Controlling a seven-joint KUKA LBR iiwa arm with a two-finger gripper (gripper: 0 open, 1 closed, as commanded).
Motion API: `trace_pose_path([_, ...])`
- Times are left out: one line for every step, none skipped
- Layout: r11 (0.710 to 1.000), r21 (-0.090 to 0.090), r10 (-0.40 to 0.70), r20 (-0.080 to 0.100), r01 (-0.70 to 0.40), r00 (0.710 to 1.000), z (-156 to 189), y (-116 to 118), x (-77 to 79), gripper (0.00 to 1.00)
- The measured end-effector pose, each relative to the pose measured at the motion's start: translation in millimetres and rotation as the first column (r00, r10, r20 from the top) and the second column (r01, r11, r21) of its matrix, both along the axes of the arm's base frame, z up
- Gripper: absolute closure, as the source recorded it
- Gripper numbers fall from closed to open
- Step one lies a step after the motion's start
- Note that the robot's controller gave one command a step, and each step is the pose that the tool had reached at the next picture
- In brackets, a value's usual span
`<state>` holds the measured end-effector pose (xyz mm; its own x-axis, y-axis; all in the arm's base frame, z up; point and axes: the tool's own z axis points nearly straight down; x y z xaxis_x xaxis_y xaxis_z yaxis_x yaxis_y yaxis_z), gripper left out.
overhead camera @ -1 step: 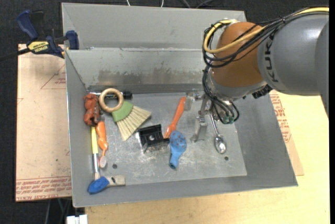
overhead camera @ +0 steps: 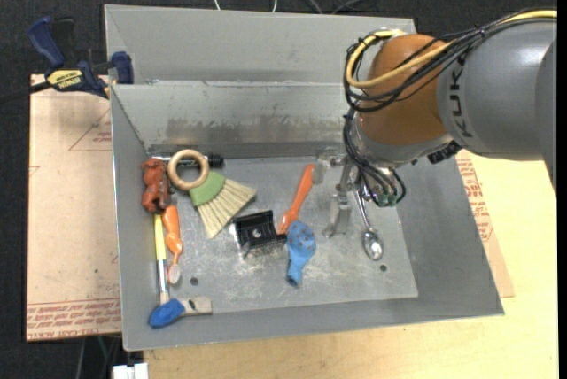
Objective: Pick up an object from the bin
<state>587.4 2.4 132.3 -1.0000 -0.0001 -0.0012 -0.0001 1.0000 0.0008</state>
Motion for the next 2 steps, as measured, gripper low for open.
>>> trace_pose_path([0.93,0.0,0.366,0.003,-0.366,0.93,-42,26,8.7,0.0])
trace_pose_path([0.913,0.0,0.408,0.002,-0.408,0.913,-35,37,2.8,0.0])
